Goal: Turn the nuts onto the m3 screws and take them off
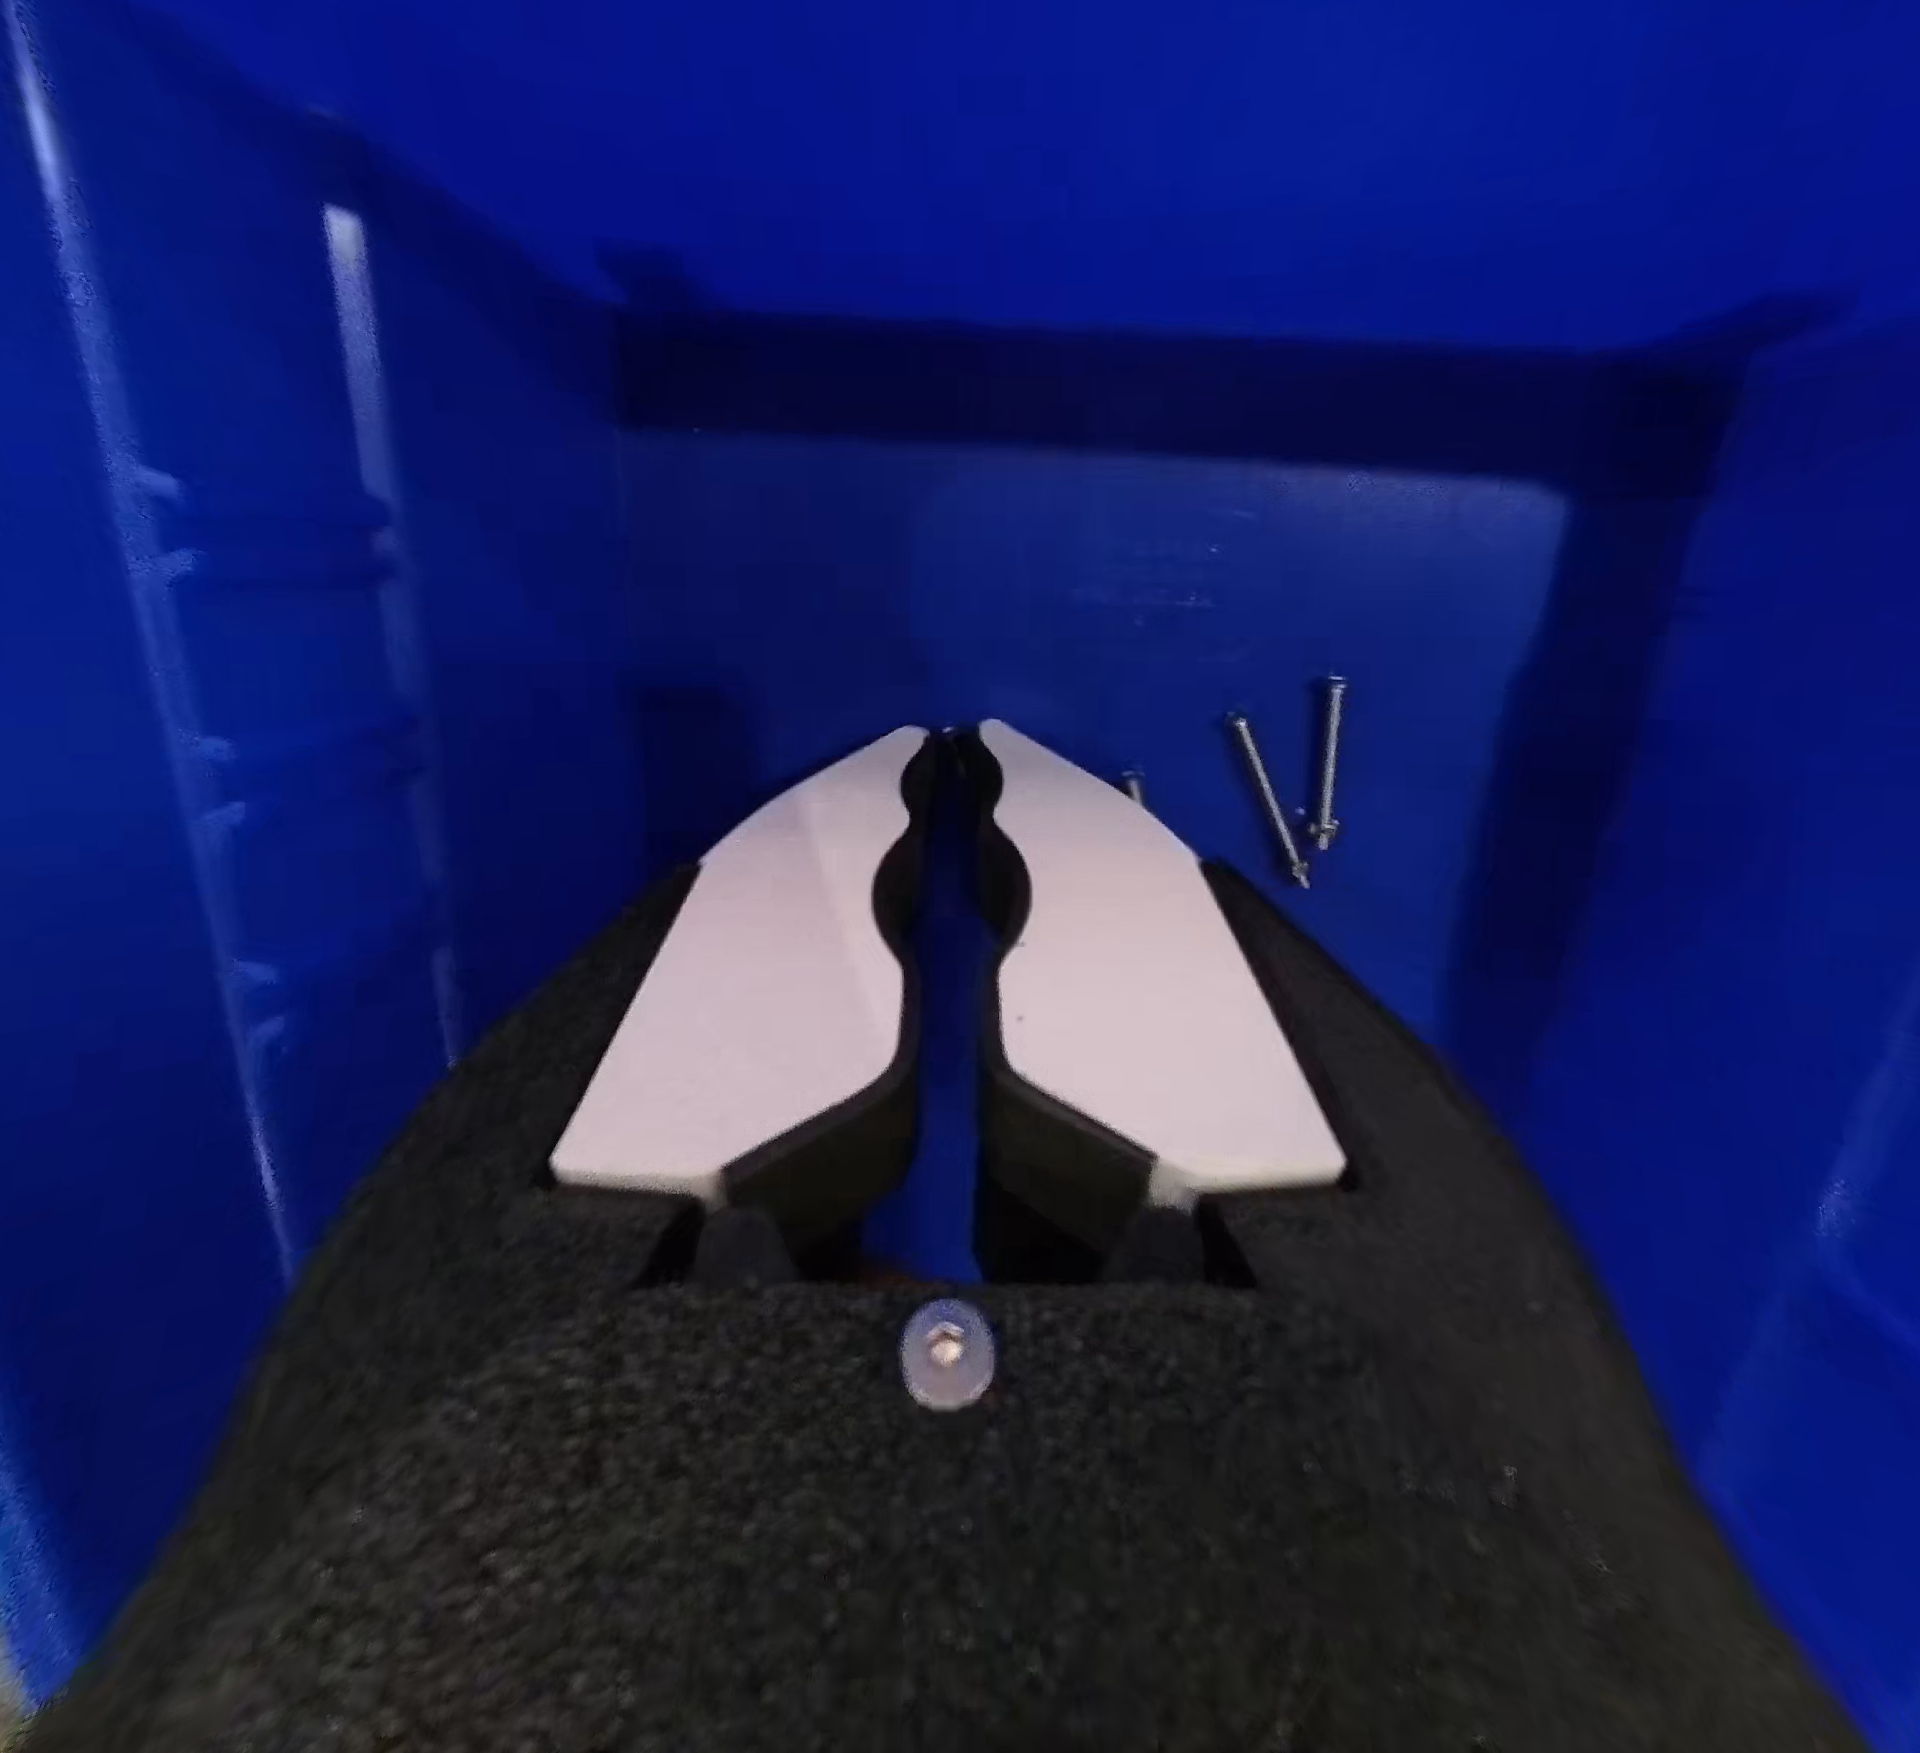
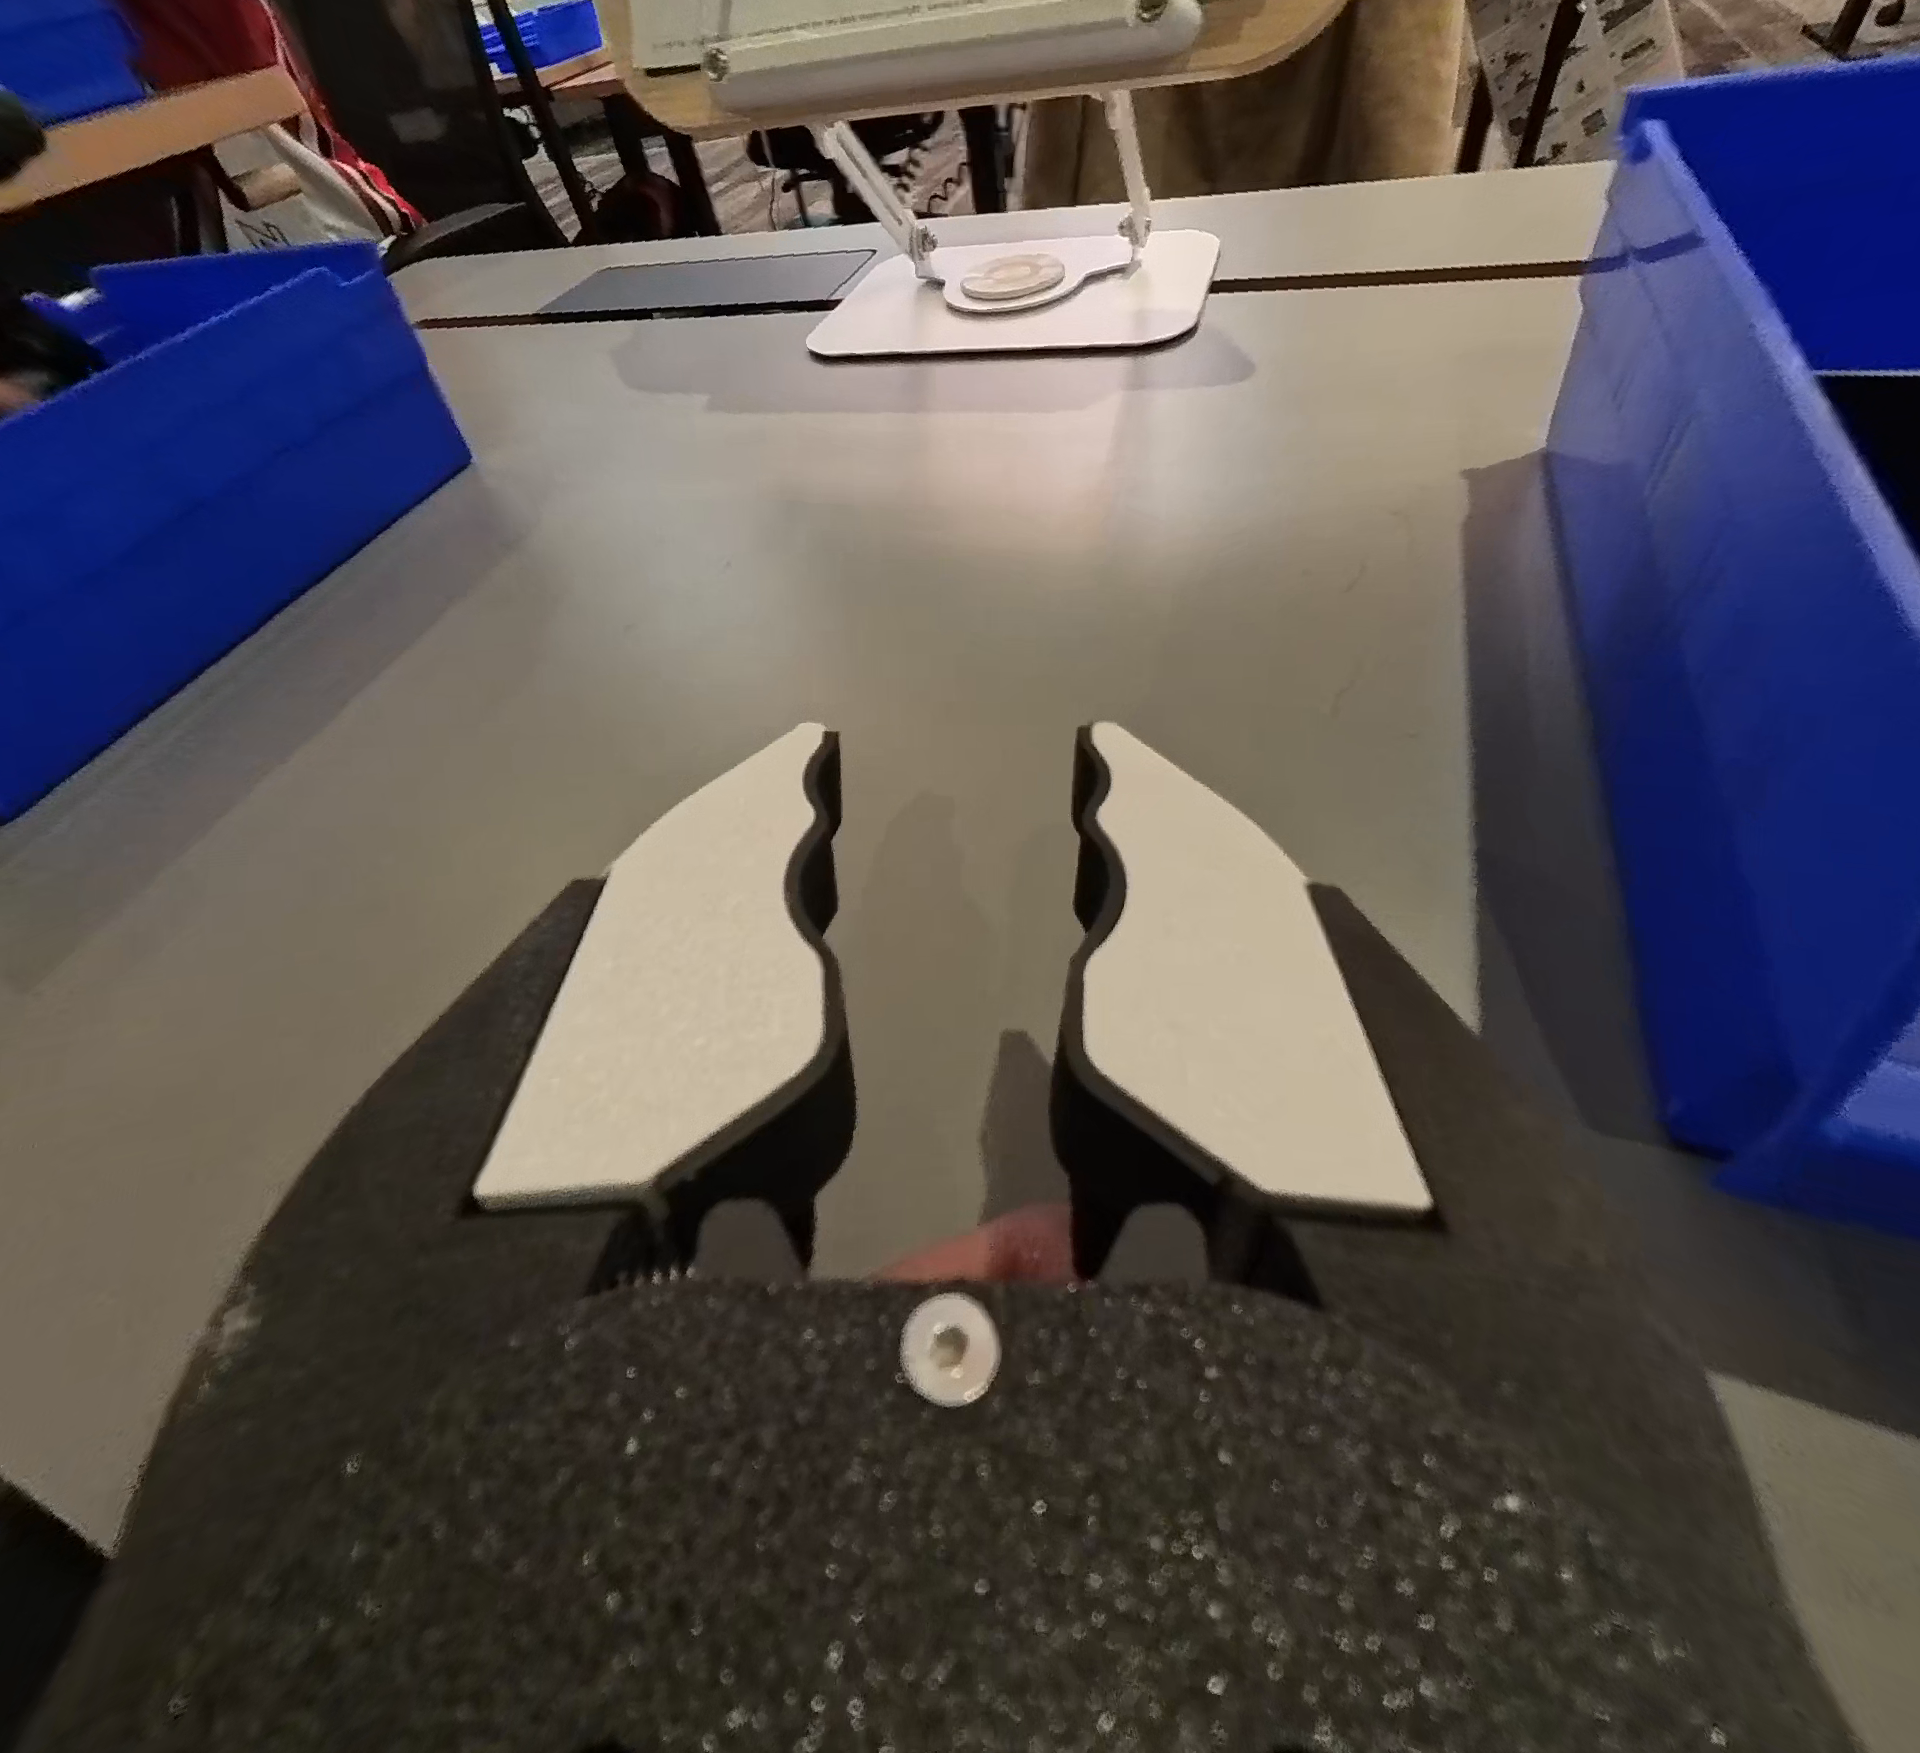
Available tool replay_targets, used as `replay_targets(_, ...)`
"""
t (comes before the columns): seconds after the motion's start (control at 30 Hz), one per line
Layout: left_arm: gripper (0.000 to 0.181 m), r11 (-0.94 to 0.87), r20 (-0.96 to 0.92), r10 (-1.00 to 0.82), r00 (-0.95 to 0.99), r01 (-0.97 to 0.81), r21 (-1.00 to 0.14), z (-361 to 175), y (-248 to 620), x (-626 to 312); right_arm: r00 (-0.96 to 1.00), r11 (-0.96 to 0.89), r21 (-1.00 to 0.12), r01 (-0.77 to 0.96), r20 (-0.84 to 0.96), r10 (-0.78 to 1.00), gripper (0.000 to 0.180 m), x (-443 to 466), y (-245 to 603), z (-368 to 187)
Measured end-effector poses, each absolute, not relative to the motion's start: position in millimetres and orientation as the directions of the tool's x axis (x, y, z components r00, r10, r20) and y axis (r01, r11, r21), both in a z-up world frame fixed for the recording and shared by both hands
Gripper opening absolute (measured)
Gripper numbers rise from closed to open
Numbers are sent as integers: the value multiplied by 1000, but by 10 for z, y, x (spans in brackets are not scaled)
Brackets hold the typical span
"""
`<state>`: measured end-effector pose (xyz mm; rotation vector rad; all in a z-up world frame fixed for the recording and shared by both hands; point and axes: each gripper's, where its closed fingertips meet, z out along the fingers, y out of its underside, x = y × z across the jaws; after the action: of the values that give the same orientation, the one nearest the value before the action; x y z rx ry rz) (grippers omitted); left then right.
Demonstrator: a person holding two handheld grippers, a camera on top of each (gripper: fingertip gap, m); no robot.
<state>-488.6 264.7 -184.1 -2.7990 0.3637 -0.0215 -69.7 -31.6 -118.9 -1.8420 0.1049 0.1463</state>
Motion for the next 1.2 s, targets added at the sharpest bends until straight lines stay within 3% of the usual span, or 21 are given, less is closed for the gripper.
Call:
replay_targets(0.03,5,-908,2,-266,964,-250,-337,-1779,2630,-4846,990,-276,-952,-131,-141,19,43,-728,-314,-1190)
replay_targets(0.2,4,-758,160,-435,886,-264,-596,-912,2408,-4459,959,-289,-950,-115,-182,218,39,-1168,-303,-1120)
replay_targets(0.33,4,-571,326,-665,672,-176,-802,-1,1768,-3829,865,-259,-950,-172,-272,422,34,-1657,-315,-830)
replay_targets(0.43,4,-466,395,-807,440,-63,-882,409,1098,-3304,728,-276,-928,-251,-369,578,33,-2069,-363,-524)
replay_targets(0.7,3,-502,504,-864,7,79,-861,356,-62,-2335,403,-392,-781,-487,-599,692,31,-2469,-345,-46)
replay_targets(0.77,4,-511,512,-859,-11,64,-857,243,-152,-2205,353,-395,-756,-522,-613,706,28,-2441,-398,27)
replay_targets(1.0,3,-521,518,-854,-50,68,-851,188,-276,-2101,446,-361,-800,-478,-576,685,5,-2274,-440,-57)
replay_targets(1.2,3,-525,522,-851,-64,74,-848,190,-324,-2102,414,-376,-782,-498,-595,689,12,-2303,-461,-51)
